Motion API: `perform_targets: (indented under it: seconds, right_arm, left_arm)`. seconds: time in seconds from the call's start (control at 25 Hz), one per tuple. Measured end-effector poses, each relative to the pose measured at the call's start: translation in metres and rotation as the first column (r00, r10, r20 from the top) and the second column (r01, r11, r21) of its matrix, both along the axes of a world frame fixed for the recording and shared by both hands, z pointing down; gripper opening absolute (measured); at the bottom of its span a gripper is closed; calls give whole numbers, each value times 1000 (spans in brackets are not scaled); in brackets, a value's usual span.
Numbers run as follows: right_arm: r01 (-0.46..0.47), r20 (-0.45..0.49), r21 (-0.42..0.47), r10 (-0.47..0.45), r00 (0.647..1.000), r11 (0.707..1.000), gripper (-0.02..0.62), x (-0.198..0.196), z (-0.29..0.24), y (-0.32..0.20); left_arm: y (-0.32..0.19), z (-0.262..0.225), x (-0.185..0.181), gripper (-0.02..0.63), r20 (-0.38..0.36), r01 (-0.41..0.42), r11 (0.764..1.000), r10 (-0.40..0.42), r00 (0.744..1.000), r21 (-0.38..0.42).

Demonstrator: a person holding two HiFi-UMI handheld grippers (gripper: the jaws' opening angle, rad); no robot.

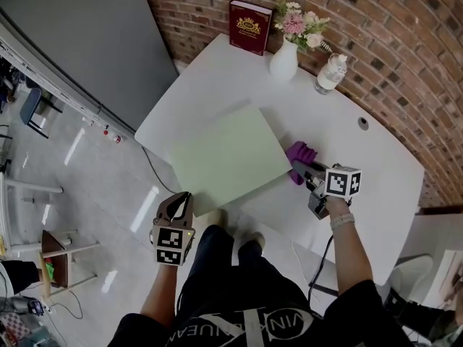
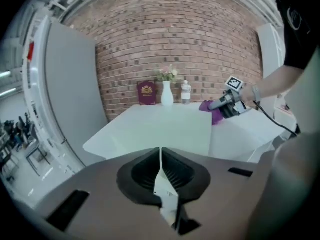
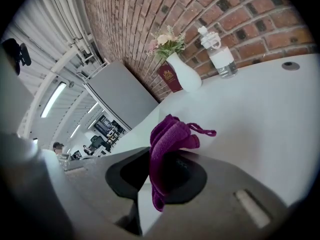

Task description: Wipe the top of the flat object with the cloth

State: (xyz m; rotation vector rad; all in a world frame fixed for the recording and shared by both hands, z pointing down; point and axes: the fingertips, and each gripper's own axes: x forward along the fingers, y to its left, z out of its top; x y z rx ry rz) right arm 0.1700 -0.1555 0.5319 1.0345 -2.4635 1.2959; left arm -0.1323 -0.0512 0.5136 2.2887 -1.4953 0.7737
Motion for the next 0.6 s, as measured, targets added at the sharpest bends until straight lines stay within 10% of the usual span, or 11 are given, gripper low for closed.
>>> perform_targets:
  seconds: [0.16,0.6]
  right_arm:
    - [32,-26,-8,-32,999,999,64,-2,5,14]
    - [224,25,-115,-222,975,968,64,-56,12,85]
  left_arm:
    - [19,10,-22,14,-87,146,988,-150,985,-49]
    - [33,25,-46,14,-90,232,969,-239,967,-89]
